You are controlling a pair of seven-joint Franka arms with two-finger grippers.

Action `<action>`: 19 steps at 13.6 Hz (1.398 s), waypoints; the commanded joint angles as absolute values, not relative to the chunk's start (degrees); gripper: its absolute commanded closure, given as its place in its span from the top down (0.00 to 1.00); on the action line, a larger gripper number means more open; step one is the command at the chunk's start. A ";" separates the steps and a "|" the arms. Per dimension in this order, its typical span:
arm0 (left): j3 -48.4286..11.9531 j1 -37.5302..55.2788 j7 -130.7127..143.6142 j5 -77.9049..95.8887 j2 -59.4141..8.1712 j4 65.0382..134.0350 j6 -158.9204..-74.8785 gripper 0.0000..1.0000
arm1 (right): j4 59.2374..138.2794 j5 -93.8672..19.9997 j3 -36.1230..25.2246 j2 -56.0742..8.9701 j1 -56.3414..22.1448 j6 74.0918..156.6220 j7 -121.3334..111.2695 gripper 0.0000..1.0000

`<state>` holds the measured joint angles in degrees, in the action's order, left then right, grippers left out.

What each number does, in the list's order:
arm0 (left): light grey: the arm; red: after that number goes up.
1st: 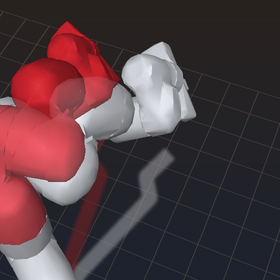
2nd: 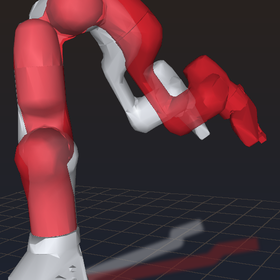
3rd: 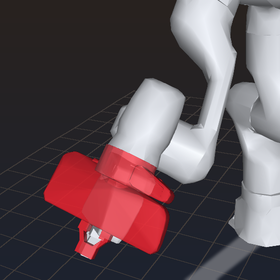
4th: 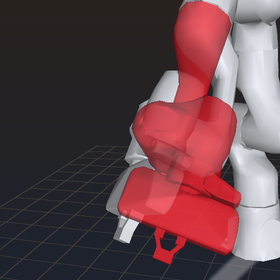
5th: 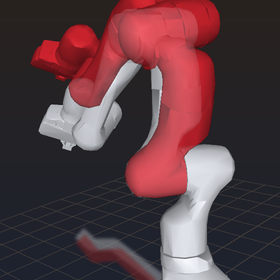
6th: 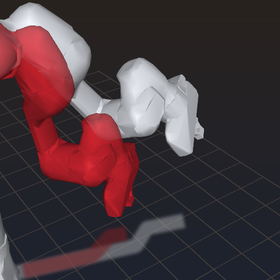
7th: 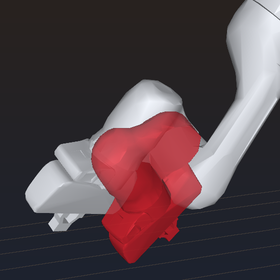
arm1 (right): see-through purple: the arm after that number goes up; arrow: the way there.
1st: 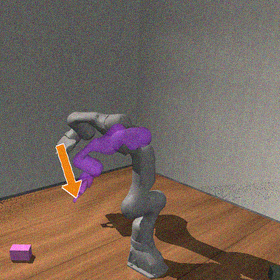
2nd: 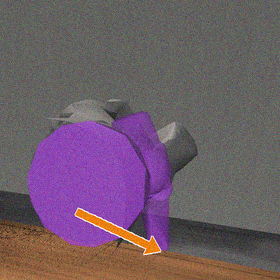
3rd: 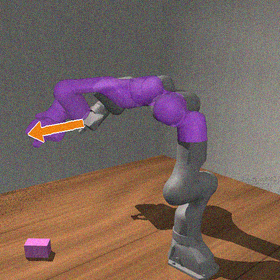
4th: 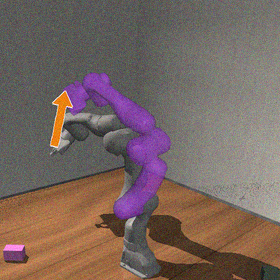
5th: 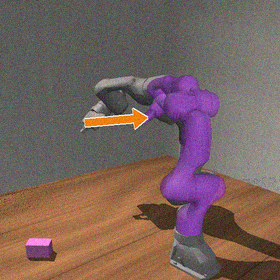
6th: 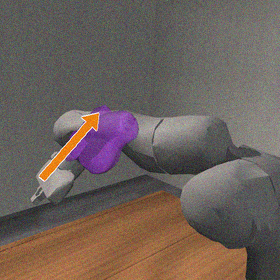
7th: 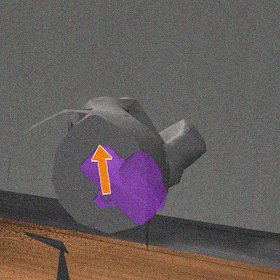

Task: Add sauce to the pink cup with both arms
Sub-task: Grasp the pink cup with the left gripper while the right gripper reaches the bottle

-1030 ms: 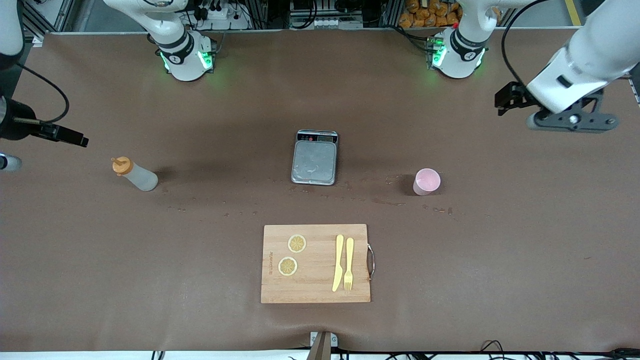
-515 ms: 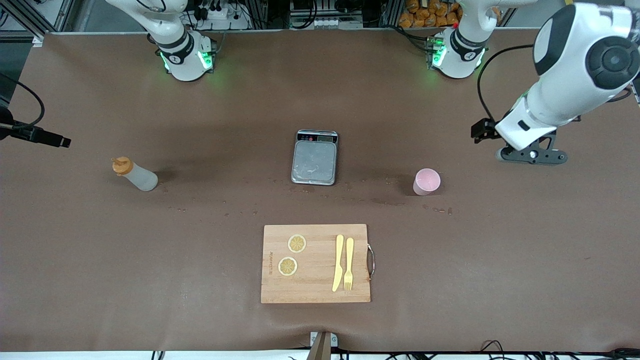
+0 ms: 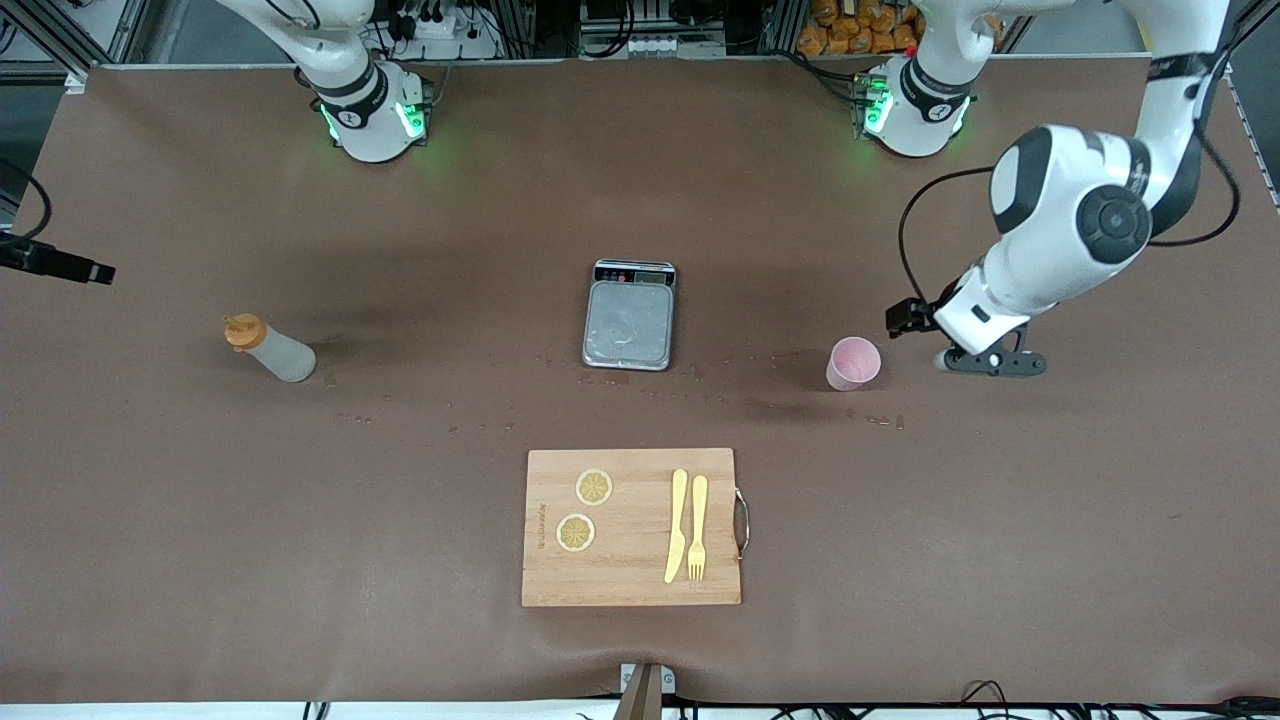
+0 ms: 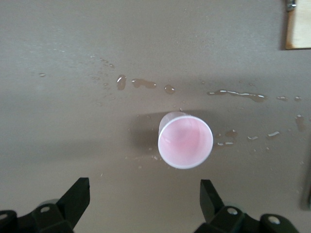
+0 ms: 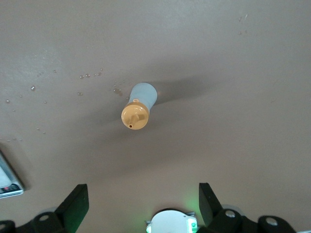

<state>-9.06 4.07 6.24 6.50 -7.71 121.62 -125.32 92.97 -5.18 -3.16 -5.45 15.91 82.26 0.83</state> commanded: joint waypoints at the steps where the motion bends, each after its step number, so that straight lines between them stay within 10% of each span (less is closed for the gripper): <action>1: -9.58 3.43 5.01 8.00 -11.59 121.03 -129.27 1.00 | 92.38 -8.61 -2.46 -8.42 20.38 81.30 2.80 1.00; 10: -11.25 4.66 5.01 9.05 -19.94 120.76 -135.35 1.00 | 92.20 -12.48 -2.46 -13.96 26.97 81.38 22.50 1.00; 13: -11.25 4.66 4.84 8.79 -21.18 120.76 -135.26 0.14 | 92.02 -18.08 -2.46 -18.35 31.19 81.56 22.59 1.00; 14: -11.25 4.66 4.83 8.44 -21.53 120.76 -135.26 0.00 | 92.02 -20.28 -2.46 -19.85 32.42 81.30 23.02 1.00; 19: -11.25 5.54 4.83 8.26 -21.27 120.41 -135.26 0.00 | 92.11 -21.53 -2.46 -25.03 33.48 81.65 27.69 1.00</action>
